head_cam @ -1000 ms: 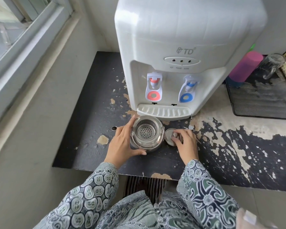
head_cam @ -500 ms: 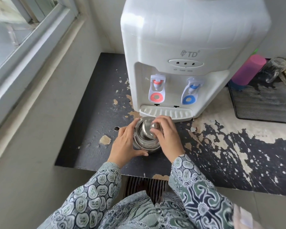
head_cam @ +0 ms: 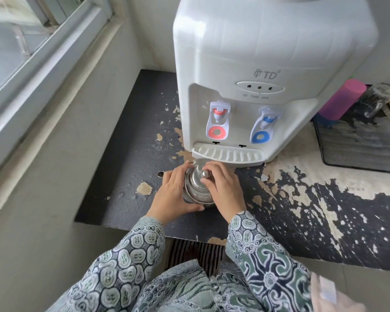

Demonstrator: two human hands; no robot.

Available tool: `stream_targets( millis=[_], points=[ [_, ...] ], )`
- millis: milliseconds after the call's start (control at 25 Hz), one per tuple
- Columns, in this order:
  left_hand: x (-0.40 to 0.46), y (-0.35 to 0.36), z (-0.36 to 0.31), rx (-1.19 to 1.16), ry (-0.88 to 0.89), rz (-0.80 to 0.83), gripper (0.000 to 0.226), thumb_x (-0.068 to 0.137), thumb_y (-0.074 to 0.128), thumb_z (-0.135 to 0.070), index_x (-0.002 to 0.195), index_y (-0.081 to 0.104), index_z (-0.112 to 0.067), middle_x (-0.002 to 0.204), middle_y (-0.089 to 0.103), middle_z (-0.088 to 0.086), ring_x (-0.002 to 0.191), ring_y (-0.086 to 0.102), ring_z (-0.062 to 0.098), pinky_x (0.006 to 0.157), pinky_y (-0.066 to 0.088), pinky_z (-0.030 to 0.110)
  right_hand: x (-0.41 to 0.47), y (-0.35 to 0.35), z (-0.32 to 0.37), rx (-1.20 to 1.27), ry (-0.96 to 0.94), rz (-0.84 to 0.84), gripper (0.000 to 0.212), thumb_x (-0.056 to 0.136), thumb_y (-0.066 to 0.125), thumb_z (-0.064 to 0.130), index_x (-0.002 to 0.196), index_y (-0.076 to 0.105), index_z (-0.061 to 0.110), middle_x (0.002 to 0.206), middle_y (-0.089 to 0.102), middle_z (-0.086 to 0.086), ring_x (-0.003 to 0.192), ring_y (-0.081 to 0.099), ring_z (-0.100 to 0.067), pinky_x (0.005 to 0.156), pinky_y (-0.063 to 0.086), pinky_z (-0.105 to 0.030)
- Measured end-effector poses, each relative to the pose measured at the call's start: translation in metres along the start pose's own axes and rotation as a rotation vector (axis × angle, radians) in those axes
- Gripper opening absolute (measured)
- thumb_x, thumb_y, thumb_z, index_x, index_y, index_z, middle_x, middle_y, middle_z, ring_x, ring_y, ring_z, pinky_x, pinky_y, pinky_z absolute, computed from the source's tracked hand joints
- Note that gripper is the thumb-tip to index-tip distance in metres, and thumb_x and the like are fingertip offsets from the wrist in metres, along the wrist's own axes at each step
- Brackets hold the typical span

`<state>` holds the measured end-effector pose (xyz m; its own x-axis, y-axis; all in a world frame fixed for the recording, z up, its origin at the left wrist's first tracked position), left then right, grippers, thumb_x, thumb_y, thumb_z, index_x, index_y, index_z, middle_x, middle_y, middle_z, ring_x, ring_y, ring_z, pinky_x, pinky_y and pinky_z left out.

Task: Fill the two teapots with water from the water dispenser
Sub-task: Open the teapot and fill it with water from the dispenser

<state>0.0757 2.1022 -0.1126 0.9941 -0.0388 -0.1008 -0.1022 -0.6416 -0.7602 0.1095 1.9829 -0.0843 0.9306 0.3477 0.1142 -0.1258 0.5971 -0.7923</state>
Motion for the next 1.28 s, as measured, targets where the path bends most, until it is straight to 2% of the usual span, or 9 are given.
stream_targets(
  millis=[80, 240, 360, 640, 760, 840, 1040, 1160, 1280],
  points=[
    [0.002, -0.002, -0.001, 0.021, 0.003, 0.027, 0.106, 0.053, 0.082, -0.049, 0.139, 0.023, -0.029, 0.140, 0.034, -0.010, 0.114, 0.027, 0.011, 0.097, 0.036, 0.031, -0.002, 0.001, -0.001, -0.025, -0.019, 0.019, 0.028, 0.084, 0.055, 0.026, 0.109, 0.054, 0.014, 0.120, 0.056, -0.001, 0.111, 0.054, -0.020, 0.094, 0.039, -0.038],
    [0.005, -0.003, -0.004, 0.142, -0.040, 0.063, 0.105, 0.050, 0.083, -0.049, 0.137, 0.027, -0.037, 0.140, 0.035, -0.010, 0.115, 0.033, 0.020, 0.091, 0.047, 0.046, 0.000, -0.001, -0.007, -0.049, -0.013, 0.113, 0.038, 0.086, 0.055, 0.034, 0.123, 0.048, 0.024, 0.132, 0.051, 0.008, 0.120, 0.048, -0.012, 0.100, 0.031, -0.034],
    [0.003, -0.004, -0.007, 0.197, -0.094, 0.066, 0.102, 0.053, 0.082, -0.048, 0.138, 0.027, -0.036, 0.142, 0.032, -0.009, 0.119, 0.033, 0.021, 0.086, 0.050, 0.047, 0.006, -0.005, -0.009, -0.095, -0.018, 0.160, 0.040, 0.084, 0.056, 0.039, 0.122, 0.048, 0.028, 0.132, 0.051, 0.013, 0.122, 0.046, -0.008, 0.104, 0.025, -0.037],
    [0.003, -0.004, -0.009, 0.242, -0.119, 0.084, 0.101, 0.053, 0.081, -0.049, 0.138, 0.029, -0.033, 0.139, 0.035, -0.008, 0.118, 0.036, 0.020, 0.081, 0.053, 0.044, 0.011, 0.001, -0.009, -0.160, 0.026, 0.229, 0.033, 0.083, 0.056, 0.039, 0.113, 0.047, 0.029, 0.124, 0.048, 0.015, 0.120, 0.041, -0.009, 0.095, 0.031, -0.040],
    [0.005, -0.005, -0.009, 0.291, -0.122, 0.116, 0.102, 0.052, 0.081, -0.052, 0.137, 0.028, -0.033, 0.136, 0.036, -0.009, 0.119, 0.038, 0.019, 0.083, 0.052, 0.045, 0.013, 0.004, -0.010, -0.162, 0.009, 0.269, 0.035, 0.083, 0.057, 0.039, 0.113, 0.047, 0.027, 0.123, 0.047, 0.011, 0.117, 0.043, -0.013, 0.090, 0.041, -0.041],
    [0.008, -0.006, -0.009, 0.295, -0.110, 0.154, 0.104, 0.050, 0.079, -0.058, 0.137, 0.028, -0.034, 0.135, 0.037, -0.010, 0.120, 0.040, 0.018, 0.087, 0.050, 0.048, 0.015, 0.002, -0.014, -0.091, 0.008, 0.287, 0.037, 0.081, 0.060, 0.039, 0.114, 0.049, 0.026, 0.123, 0.049, 0.010, 0.115, 0.045, -0.013, 0.086, 0.046, -0.038],
    [0.013, -0.019, -0.014, 0.235, -0.125, 0.267, 0.110, 0.043, 0.071, -0.072, 0.138, 0.032, -0.033, 0.136, 0.040, -0.009, 0.122, 0.047, 0.019, 0.095, 0.046, 0.049, 0.021, -0.002, -0.023, 0.297, 0.101, 0.318, 0.029, 0.080, 0.063, 0.035, 0.106, 0.061, 0.024, 0.112, 0.058, 0.008, 0.107, 0.053, -0.010, 0.097, 0.043, -0.040],
    [0.018, -0.028, -0.020, 0.210, -0.169, 0.317, 0.095, 0.048, 0.062, -0.078, 0.131, 0.046, -0.033, 0.125, 0.049, -0.008, 0.112, 0.053, 0.018, 0.093, 0.045, 0.042, 0.022, -0.006, -0.024, 0.428, 0.217, 0.339, 0.033, 0.092, 0.043, 0.039, 0.099, 0.067, 0.018, 0.110, 0.065, 0.001, 0.099, 0.056, -0.008, 0.092, 0.043, -0.029],
    [0.028, -0.038, -0.022, 0.092, -0.208, 0.290, 0.067, 0.061, 0.052, -0.077, 0.097, 0.068, -0.024, 0.090, 0.066, -0.002, 0.076, 0.060, 0.012, 0.067, 0.045, 0.025, 0.021, -0.015, -0.028, 0.492, 0.321, 0.304, 0.051, 0.095, 0.025, 0.045, 0.104, 0.066, 0.017, 0.107, 0.065, 0.002, 0.101, 0.053, -0.008, 0.086, 0.034, -0.024]
  ],
)
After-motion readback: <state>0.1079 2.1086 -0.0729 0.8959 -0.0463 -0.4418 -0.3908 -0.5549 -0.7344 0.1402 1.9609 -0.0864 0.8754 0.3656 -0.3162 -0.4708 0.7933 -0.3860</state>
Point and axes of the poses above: each hand's wrist, its own x-axis towards the middle knuckle, its own y-axis out of the palm, z = x × y, the point moved 8 cm from there along x, towards the middle knuckle
